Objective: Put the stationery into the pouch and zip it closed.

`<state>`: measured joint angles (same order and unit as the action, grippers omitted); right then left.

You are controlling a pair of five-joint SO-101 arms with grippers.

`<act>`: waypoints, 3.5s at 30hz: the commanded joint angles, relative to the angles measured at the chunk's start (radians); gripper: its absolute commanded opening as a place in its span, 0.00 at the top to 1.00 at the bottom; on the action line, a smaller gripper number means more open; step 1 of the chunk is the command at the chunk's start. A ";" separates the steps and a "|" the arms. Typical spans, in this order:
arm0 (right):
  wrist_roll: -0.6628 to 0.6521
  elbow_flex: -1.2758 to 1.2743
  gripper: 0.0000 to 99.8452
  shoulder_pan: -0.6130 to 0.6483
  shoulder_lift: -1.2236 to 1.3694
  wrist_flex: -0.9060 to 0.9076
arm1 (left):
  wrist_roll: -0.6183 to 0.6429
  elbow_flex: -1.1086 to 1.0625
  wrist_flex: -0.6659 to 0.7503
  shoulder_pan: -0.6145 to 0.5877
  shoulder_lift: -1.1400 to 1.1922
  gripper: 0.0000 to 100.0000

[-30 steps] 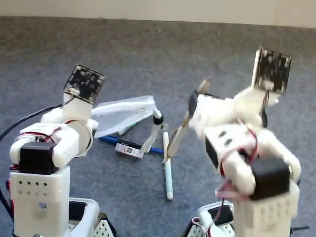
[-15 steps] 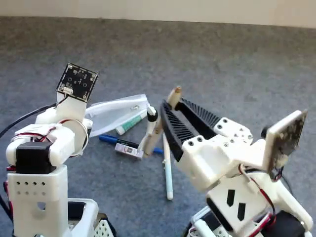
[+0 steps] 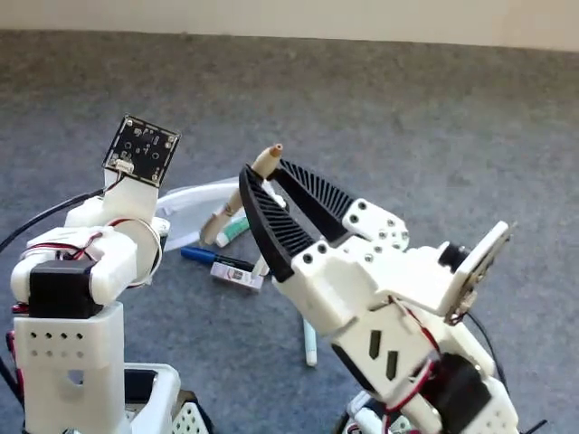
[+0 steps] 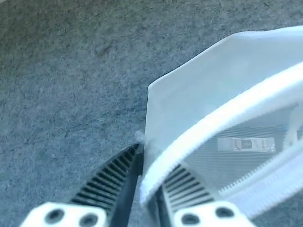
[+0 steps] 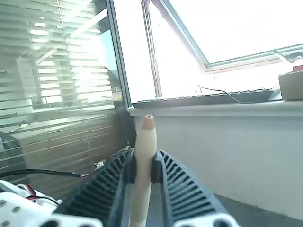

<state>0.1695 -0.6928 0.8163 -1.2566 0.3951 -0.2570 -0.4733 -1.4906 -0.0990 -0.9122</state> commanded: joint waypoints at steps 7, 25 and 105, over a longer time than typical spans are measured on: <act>-0.236 -0.206 1.00 0.004 -0.007 -0.332 | -0.002 0.051 0.000 -0.012 0.002 0.99; -0.402 -0.513 1.00 -0.217 -0.007 -0.552 | -0.002 0.102 -0.057 -0.013 -0.008 0.99; -0.275 0.024 0.84 -0.240 -0.027 0.605 | 0.210 0.082 0.072 -0.234 -0.010 0.99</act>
<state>-0.1220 -0.7234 0.6276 -1.3318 0.9751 -0.0437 -0.4549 -1.4354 -0.3184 -0.9122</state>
